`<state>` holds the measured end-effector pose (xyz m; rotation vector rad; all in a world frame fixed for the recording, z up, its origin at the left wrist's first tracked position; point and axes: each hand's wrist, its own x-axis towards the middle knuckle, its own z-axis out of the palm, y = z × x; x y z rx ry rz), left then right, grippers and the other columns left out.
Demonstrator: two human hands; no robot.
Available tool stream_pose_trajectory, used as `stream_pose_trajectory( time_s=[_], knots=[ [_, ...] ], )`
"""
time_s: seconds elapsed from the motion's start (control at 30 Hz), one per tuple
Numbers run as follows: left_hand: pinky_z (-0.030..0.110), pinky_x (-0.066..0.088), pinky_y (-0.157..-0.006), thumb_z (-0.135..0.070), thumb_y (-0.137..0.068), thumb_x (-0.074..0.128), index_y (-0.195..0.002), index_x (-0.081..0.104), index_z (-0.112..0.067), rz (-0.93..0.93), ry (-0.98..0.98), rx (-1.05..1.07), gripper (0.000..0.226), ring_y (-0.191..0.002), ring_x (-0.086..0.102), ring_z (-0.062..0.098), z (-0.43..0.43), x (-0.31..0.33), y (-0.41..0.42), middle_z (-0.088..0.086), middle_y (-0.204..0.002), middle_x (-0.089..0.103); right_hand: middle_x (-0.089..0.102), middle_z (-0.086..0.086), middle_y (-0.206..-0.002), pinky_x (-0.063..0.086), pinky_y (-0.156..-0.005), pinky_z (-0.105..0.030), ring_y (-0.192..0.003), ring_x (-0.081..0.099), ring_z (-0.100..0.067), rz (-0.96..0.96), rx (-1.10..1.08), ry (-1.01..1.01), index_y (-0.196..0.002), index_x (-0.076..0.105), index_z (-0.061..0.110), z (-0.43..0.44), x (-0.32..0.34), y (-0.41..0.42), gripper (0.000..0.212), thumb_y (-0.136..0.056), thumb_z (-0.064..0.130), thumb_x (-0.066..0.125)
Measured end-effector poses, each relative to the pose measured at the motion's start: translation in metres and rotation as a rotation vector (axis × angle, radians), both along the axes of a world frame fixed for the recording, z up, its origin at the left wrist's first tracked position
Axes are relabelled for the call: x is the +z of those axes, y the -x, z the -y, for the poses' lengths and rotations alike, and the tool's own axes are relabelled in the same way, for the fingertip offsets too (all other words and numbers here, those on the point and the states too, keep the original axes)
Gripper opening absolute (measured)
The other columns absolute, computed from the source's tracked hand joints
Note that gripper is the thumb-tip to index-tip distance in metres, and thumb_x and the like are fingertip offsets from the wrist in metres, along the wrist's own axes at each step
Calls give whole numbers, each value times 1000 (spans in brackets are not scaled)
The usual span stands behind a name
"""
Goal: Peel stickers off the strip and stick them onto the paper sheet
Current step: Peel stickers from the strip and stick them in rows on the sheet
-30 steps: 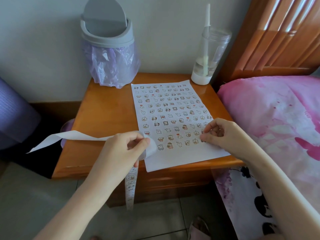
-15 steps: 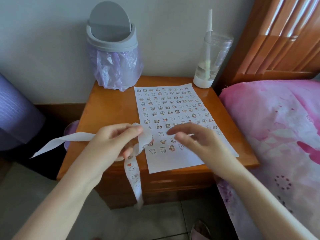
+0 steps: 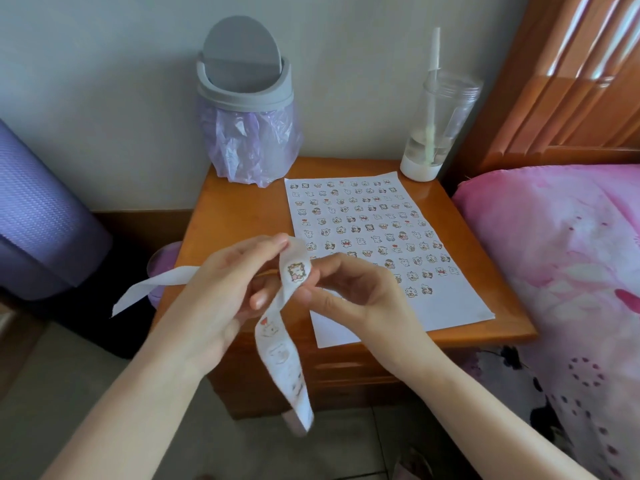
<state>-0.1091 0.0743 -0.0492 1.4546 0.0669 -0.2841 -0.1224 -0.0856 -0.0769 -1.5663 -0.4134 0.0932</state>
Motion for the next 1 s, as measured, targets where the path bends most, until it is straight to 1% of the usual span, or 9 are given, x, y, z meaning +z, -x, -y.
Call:
stream_pose_trajectory(
  time_s=[0.13,0.3,0.4,0.47,0.53,0.7,0.77,0.87,1.0],
  knots=[
    [13,29,-40,-38,-80,53,-77,70,-18,51,-21,-49,27,-33,31,7,0,-3,1,-2,-41,41,71,3,-87,52,-76,-19,-84,68,-11,-60,7,-130,-95,63,7,-1,2,-1,18,-78,12,64],
    [12,27,-34,-38,-79,54,-84,66,-9,83,-44,-44,31,-36,32,7,-2,-6,0,-2,-45,43,67,-2,-83,52,-77,-30,-80,65,-20,-7,-75,-51,-87,64,9,-2,0,-2,14,-78,19,69],
    [18,37,-47,-46,-82,50,-87,71,-19,111,-89,-51,35,-46,47,11,1,-4,2,0,-58,59,64,-10,-82,47,-76,-29,-79,63,-22,-16,-108,-45,-79,62,8,-2,1,-4,17,-81,23,71],
    [21,49,-62,-54,-78,47,-92,72,-23,113,-100,-53,42,-67,66,13,1,-4,1,-2,-79,72,62,-12,-82,46,-77,-25,-80,61,-23,-15,-115,-64,-76,60,7,-2,5,-4,23,-80,28,68],
    [26,56,-78,-62,-74,53,-95,70,-27,135,-152,-99,44,-88,70,11,1,-3,-1,-4,-92,74,62,-8,-79,47,-76,-23,-78,61,-18,-31,-113,-89,-76,60,5,-3,8,-5,22,-81,25,67],
    [38,49,-96,-81,-37,68,-108,62,-30,156,-218,-205,88,-103,67,12,-6,-3,-3,-8,-105,72,61,-5,-75,47,-75,-21,-75,57,-17,-111,-173,-132,-76,62,7,-5,14,-6,27,-77,34,65],
    [38,50,-95,-70,-41,76,-107,59,-31,168,-200,-207,78,-100,68,11,-7,-1,-2,-8,-101,73,60,-1,-71,46,-75,-20,-73,55,-14,-143,-215,-152,-72,61,10,-5,16,-6,29,-73,38,63],
    [31,56,-87,-36,-55,87,-105,57,-30,215,-223,-220,58,-93,71,12,1,-1,1,-5,-95,75,60,1,-68,47,-73,-20,-71,56,-14,-146,-265,-155,-71,61,11,-6,16,-6,29,-71,40,63],
    [16,56,-75,-34,-59,74,-103,57,-28,248,-262,-173,47,-85,72,8,8,-5,5,-6,-88,75,61,0,-69,49,-69,-16,-71,57,-15,-162,-262,-140,-74,63,11,-6,14,-5,26,-71,37,65]
  ],
)
